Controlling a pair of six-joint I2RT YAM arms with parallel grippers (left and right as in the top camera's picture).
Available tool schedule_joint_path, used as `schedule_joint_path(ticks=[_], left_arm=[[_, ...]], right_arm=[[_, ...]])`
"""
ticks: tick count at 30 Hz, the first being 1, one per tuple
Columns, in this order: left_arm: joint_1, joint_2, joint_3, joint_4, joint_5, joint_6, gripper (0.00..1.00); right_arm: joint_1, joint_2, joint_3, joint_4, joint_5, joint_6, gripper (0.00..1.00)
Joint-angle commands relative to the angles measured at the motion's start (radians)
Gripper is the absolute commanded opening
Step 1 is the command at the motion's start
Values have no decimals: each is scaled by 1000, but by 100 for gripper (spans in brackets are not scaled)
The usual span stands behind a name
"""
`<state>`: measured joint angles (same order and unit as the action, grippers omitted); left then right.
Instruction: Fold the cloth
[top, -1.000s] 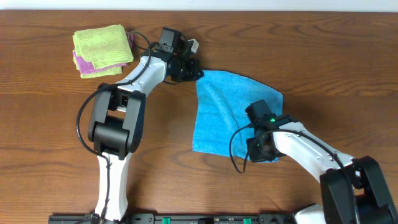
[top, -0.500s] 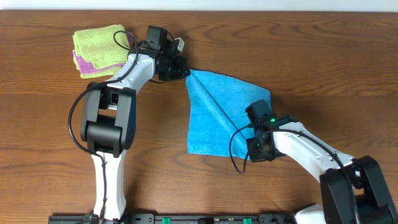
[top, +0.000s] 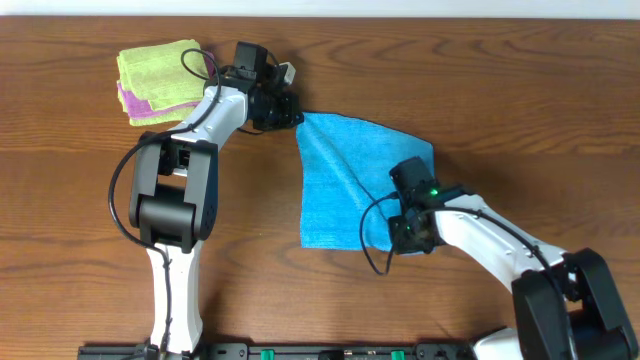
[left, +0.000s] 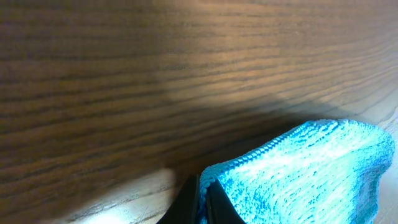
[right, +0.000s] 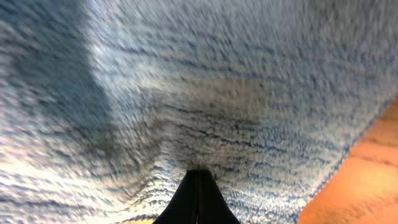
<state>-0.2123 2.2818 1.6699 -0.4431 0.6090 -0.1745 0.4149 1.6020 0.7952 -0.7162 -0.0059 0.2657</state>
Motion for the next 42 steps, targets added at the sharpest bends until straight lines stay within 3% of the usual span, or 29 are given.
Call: schedule_joint_path(ticks=[1,20,21,24,25,26,35,42], left_arm=[[5,-9,51,-5,-14,25,6],[3,-19,80,-68,-76,25,6],[3,-19,80,-71,-92,25,11],[4,-19,80,-72,-104,25,40],[5,-19,80,-72,-105,25,62],[6,-19,80,-72,-105,25,96],[7,-89,80,-98,-124,18,95],[6,-254,80,-230,-126,66,95]], right_arm=[[11,8,34,1,-10,-13,2],[11,8,35,-32,10,-24,2],[11,8,35,-33,10,-29,1],[11,8,35,-40,29,-32,1],[11,8,35,-41,40,-33,1],[11,8,35,-40,44,-36,1],[9,8,35,-32,93,-37,1],[-47,8,40,14,95,-39,1]])
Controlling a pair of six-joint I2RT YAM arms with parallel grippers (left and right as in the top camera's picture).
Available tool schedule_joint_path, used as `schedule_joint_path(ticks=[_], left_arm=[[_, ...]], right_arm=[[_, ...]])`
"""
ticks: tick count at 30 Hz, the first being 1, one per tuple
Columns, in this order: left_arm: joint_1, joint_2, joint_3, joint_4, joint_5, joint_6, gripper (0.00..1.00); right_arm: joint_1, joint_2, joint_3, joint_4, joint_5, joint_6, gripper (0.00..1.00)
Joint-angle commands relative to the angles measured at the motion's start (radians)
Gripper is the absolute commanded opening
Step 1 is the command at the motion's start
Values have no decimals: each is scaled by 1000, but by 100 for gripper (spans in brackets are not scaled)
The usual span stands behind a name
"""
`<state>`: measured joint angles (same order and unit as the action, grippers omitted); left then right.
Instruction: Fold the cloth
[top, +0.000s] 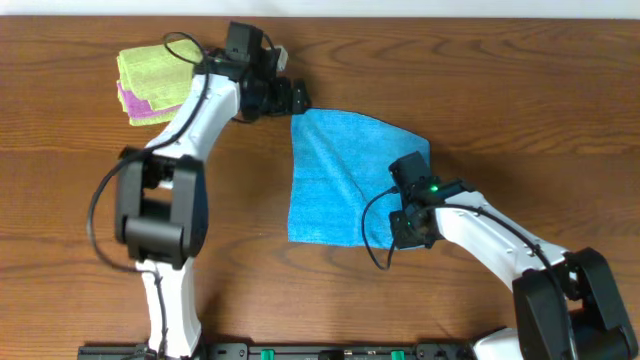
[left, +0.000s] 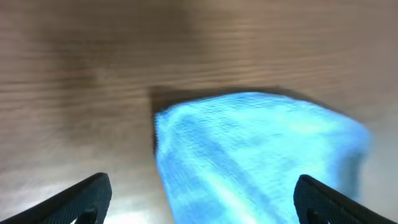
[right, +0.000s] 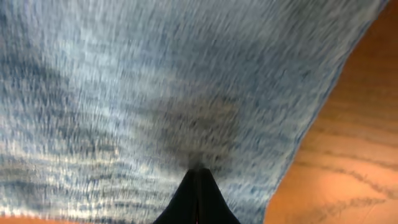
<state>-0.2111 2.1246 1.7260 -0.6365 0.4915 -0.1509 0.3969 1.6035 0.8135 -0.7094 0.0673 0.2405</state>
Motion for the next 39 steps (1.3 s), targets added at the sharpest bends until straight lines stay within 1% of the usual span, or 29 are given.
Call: schedule_joint_path(ticks=[1,5,7,11,17,21,24,27,31,32,33,35,36,38,39], left_arm=[[4,-120,23,-68,-9,51,95],[-6,-206,-12,-151,6,84,95],[-16,-257,-62,-152,9,84,96],[-34,-375,-226,-87,11,70,95],[-42,-612,-536,37,33,29,95],[-73,-722,-662,69,-1,30,95],[-119,-762,-745,101,-1,17,95],[-159,-759,-820,166,7,-27,95],[-196,-758,-900,247,6,-56,96],[-201,-757,-914,260,6,-56,100],[-204,-757,-925,269,6,-57,87],[-204,-757,-938,278,2,-61,64],[-204,-757,-940,280,-4,-68,57],[-205,-753,-940,288,-5,-77,53],[-207,-750,-940,297,-5,-86,44]], right_arm=[[-44,7,27,10,21,-14,1],[-105,6,78,10,18,-36,1],[-130,7,117,7,3,-49,1],[-142,6,181,-4,-9,-70,1],[-143,6,243,-25,-12,-82,1],[-142,6,272,-52,-12,-82,1],[-149,6,284,-53,-13,-82,1],[-166,6,285,-50,-12,-82,1],[-206,6,285,-37,-25,-102,2],[-222,6,285,-30,-39,-108,1],[-240,6,285,-19,-66,-108,1],[-272,6,285,-3,-109,-108,1],[-284,6,285,3,-122,-108,1],[-307,6,285,11,-137,-111,1],[-314,7,285,14,-146,-121,1]])
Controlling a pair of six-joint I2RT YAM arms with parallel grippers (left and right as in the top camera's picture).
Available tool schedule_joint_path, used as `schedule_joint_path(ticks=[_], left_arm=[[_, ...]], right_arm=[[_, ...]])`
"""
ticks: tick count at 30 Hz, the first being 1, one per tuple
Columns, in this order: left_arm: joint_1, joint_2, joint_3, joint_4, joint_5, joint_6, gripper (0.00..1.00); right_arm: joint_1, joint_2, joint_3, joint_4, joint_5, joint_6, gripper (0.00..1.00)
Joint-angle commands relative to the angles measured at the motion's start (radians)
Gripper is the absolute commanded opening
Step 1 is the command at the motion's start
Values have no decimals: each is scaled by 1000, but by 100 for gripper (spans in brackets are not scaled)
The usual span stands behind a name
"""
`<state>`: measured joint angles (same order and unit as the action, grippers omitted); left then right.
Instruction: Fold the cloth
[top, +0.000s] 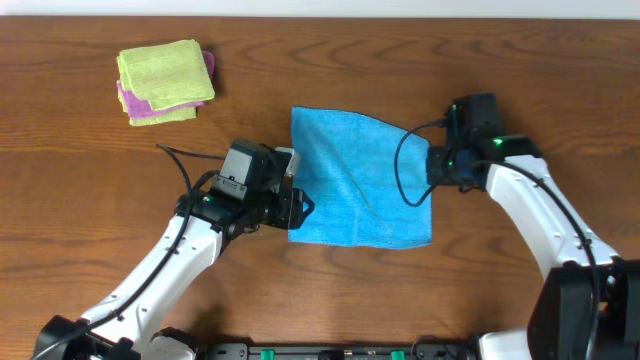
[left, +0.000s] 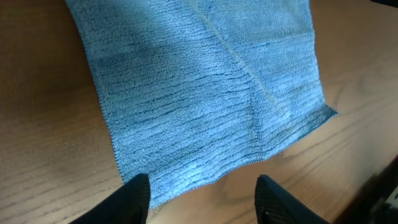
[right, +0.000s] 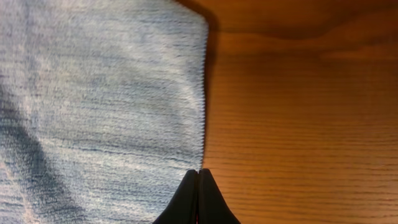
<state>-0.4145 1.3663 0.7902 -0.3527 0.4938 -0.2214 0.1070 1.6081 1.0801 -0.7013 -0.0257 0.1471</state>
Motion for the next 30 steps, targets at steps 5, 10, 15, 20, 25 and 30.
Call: schedule_joint_path(ticks=[5,10,15,20,25,30], left_arm=[[-22,59,-5,70,-6,-68,40],[-59,156,-5,138,14,-142,8],[-76,218,-4,188,34,-161,6],[-76,223,-4,216,30,-161,6],[-77,223,-4,199,26,-161,6],[-77,224,-4,148,-26,-161,6]], right_arm=[[-36,2,18,19,-69,-58,3],[-68,2,18,64,-117,-59,9],[-130,3,18,83,-166,-59,22],[-185,50,18,95,-249,-78,22],[-235,150,19,130,-387,-74,23],[-237,178,19,163,-398,-71,27]])
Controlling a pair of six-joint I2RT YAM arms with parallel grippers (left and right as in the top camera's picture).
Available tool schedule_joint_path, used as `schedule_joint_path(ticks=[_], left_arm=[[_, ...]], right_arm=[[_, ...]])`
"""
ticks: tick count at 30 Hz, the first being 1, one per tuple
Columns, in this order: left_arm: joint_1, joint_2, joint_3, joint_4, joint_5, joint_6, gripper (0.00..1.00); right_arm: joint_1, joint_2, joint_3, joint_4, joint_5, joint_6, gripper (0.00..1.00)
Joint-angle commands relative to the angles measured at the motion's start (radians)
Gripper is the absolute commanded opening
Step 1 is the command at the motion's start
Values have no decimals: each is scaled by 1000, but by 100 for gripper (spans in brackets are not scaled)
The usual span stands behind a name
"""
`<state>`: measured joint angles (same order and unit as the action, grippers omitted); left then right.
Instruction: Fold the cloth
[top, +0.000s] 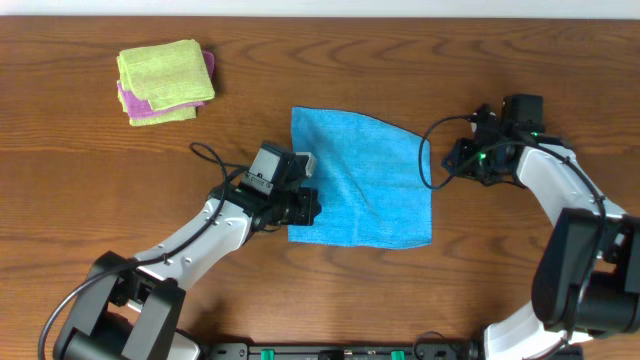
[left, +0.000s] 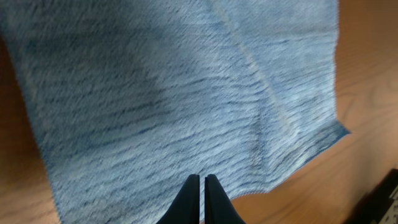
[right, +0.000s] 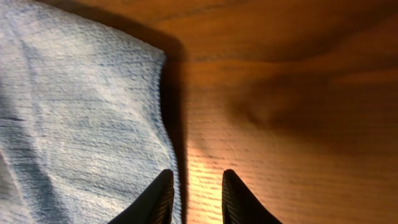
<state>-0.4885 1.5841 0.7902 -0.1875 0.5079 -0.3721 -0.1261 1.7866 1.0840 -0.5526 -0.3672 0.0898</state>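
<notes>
The blue cloth (top: 360, 190) lies spread flat in the middle of the table, with a faint diagonal crease. My left gripper (top: 305, 207) is at the cloth's near-left corner; in the left wrist view it (left: 202, 178) is shut on the blue cloth (left: 186, 93). My right gripper (top: 456, 160) sits just right of the cloth's far-right corner. In the right wrist view it (right: 196, 186) is open, its left finger (right: 160, 194) at the cloth's edge (right: 81, 124) and its right finger over bare wood.
A folded stack of yellow-green and pink cloths (top: 165, 80) sits at the far left of the wooden table (top: 520, 280). Both arms' cables hang near the blue cloth's sides.
My left gripper was open around the cloth's near-left corner and is now shut on it. My right gripper was shut at the cloth's right edge and is now open beside it.
First my left gripper held the cloth's far-left corner and my right held its near-right part, the cloth rumpled. Then the left was open. Later the cloth lay flat, the left at the near-left corner, the right at the right edge. Now left grips, right is open.
</notes>
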Motion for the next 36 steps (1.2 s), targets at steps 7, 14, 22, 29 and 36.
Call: schedule_joint_path(ticks=[7,14,22,29,36], left_arm=[[-3,6,-4,-68,-99,0,6],[-5,38,-6,-84,-124,6,6],[-22,109,-6,-72,-119,5,6],[-59,113,-7,-101,-123,6,6],[-69,105,-7,-226,-178,17,6]], right_arm=[[-4,0,52,32,-72,-5,28],[-4,0,93,26,-119,3,27],[-3,0,95,-2,-138,2,27],[-3,-1,97,-23,-138,-2,27],[-3,-1,143,-104,-86,-62,28]])
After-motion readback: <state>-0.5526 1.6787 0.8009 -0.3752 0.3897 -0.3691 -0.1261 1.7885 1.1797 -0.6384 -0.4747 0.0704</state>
